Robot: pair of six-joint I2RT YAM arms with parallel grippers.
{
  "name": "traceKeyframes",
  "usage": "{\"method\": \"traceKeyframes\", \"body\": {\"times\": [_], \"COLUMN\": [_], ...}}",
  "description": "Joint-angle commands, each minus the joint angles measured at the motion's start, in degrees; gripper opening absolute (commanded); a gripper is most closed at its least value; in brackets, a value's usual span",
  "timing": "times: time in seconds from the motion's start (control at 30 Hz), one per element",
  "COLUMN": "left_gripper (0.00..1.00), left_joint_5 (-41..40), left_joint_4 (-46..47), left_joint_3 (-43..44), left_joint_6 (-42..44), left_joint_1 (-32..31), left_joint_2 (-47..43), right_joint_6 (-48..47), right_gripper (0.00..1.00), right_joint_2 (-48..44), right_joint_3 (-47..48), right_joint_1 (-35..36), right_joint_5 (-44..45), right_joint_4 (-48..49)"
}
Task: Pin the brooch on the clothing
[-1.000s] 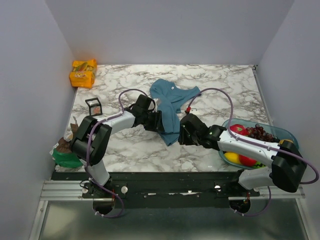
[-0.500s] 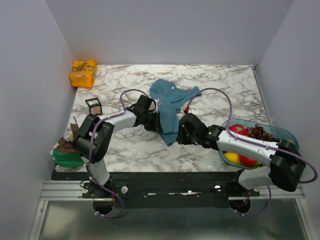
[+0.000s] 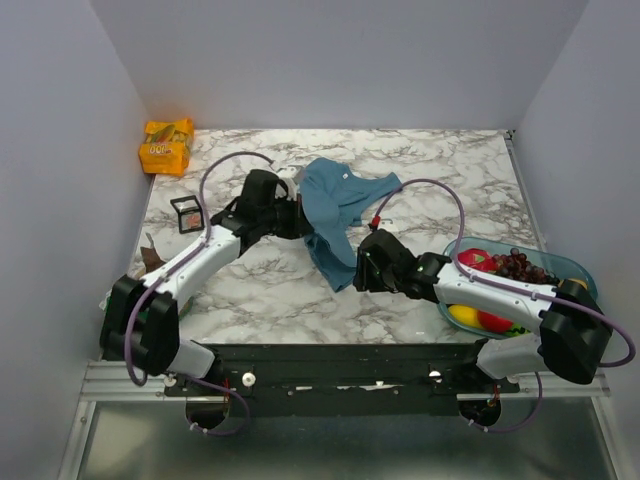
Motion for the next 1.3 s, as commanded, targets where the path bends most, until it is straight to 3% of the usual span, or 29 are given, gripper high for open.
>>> {"method": "traceKeyframes", "body": {"times": [0.0,0.1,0.23,0.5,0.97,1.03,1.1,1.17,1.27], "left_gripper": [0.0,0.0,0.0,0.0,0.0,0.0,0.0,0.0,0.0], "left_joint_5": [-5.2,-9.7,-13.5,-25.2,-24.9,-25.0,-25.1,-25.6,-27.7], "left_joint_4": [-3.6,-6.6,-9.5,-12.6,-12.5,-12.5,-12.5,-12.5,-12.8], "left_joint_3": [-0.8,0.6,1.8,2.7,2.7,2.7,2.7,2.7,2.7], "left_joint_6": [3.7,6.3,8.8,12.3,12.9,12.9,13.0,13.2,14.0], "left_joint_1": [5.0,5.9,6.0,6.0,6.0,5.9,5.9,5.9,6.0], "left_joint_2": [-7.3,-9.2,-10.0,-12.3,-13.8,-13.8,-13.9,-13.9,-14.0], "right_joint_6": [0.1,0.0,0.2,0.2,1.9,1.5,1.2,1.0,-0.2], "right_gripper": [0.55,0.65,0.7,0.71,0.66,0.62,0.49,0.42,0.16], "right_joint_2": [0.6,3.8,8.5,16.4,26.9,27.4,27.8,28.1,27.0], "right_joint_3": [1.1,3.5,6.2,12.0,17.1,17.7,18.0,18.5,18.5], "right_joint_1": [0.0,0.0,0.0,1.5,2.8,2.9,2.8,2.8,2.8], "right_joint_5": [2.6,2.1,0.1,-3.7,-7.7,-8.1,-9.0,-9.2,-8.4], "right_joint_4": [-0.7,-0.7,0.9,3.5,6.8,7.5,8.3,8.4,7.2]}}
